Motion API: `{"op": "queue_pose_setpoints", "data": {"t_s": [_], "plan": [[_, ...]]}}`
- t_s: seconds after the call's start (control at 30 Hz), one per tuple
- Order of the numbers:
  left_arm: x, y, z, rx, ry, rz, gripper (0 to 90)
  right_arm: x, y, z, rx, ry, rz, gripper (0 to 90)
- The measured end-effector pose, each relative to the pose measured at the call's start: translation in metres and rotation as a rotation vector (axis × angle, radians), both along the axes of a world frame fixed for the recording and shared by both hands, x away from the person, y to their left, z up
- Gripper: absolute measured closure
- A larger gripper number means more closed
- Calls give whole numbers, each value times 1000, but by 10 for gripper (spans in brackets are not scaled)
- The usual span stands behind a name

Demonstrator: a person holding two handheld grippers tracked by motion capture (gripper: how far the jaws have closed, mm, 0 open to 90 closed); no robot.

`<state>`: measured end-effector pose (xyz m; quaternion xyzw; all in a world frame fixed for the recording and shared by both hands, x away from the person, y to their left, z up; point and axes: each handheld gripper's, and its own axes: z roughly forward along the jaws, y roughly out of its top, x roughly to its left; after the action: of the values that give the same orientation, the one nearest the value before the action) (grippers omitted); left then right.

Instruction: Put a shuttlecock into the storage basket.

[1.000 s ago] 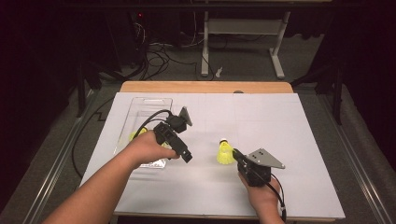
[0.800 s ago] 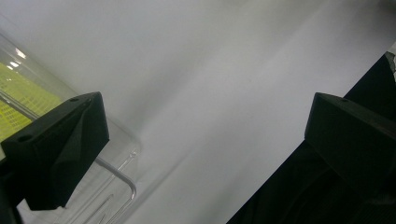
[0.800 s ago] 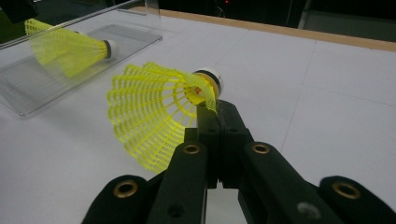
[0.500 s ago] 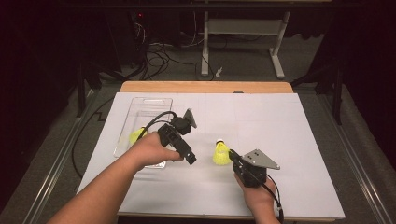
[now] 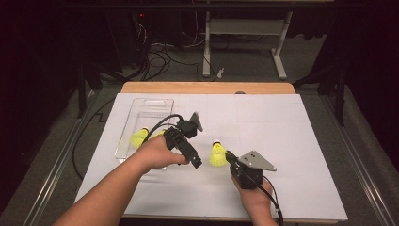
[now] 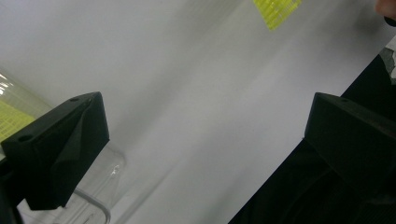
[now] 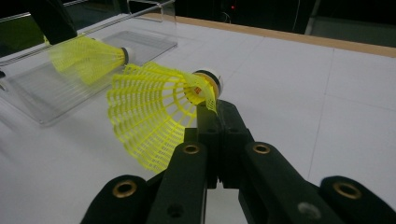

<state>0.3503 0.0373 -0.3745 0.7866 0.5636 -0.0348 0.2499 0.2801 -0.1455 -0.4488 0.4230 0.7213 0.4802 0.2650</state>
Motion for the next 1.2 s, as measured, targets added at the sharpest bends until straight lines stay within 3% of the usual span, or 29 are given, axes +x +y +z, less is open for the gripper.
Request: {"op": "queue_pose_setpoints", "data": {"t_s": [0.73,0.97,1.2], "plan": [[0,-17,-15,-2,0,1,63,0,11,0,7,6,23,900],[0,-21,-19,3,3,-10,155,-1,16,0,3,6,37,900],[2,-25,-20,-29,15,-1,275,-2,18,0,1,6,49,900]]}}
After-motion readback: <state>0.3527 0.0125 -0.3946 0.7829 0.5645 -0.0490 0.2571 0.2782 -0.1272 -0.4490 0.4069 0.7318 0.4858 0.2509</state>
